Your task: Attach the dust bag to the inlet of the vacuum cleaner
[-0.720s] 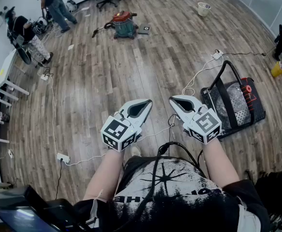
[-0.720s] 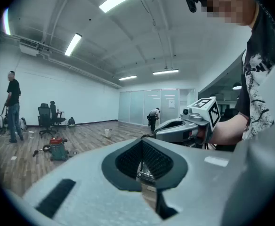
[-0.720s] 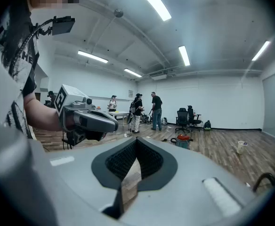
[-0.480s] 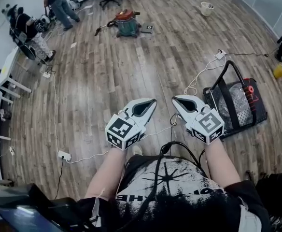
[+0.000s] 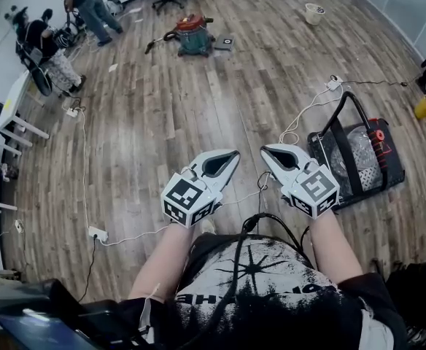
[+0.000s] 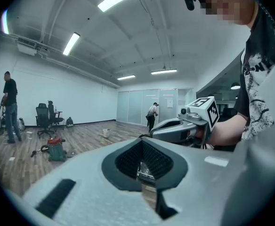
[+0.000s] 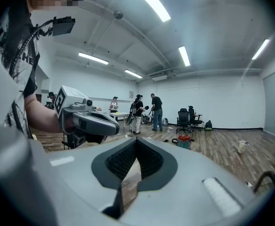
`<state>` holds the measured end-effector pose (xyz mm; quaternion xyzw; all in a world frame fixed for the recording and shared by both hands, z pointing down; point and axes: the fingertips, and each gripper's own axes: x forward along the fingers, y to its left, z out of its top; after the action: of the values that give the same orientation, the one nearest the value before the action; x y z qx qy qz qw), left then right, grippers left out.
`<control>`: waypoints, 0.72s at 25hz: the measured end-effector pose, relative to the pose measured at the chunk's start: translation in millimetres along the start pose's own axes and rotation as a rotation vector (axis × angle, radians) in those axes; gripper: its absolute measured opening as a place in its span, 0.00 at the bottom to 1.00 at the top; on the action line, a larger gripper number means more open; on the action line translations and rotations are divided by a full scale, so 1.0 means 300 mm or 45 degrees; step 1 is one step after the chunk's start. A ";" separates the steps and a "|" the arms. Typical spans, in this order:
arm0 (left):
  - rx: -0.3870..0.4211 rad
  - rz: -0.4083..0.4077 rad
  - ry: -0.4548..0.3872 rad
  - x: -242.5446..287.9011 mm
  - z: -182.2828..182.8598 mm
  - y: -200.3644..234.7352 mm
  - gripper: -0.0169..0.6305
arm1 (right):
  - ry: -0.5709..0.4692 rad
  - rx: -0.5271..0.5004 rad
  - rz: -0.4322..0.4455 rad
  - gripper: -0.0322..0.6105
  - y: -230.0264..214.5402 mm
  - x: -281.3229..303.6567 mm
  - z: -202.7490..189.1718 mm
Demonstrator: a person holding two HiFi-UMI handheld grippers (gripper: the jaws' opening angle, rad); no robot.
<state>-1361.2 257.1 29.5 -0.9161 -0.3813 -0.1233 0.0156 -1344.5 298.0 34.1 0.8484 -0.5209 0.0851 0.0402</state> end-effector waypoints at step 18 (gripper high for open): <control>0.000 0.006 0.022 0.003 -0.015 -0.023 0.03 | -0.058 0.102 0.014 0.06 0.008 -0.018 -0.013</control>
<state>-1366.4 262.1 33.5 -0.9160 -0.3788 -0.1311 0.0192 -1349.5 302.2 36.9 0.8483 -0.5224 0.0869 -0.0061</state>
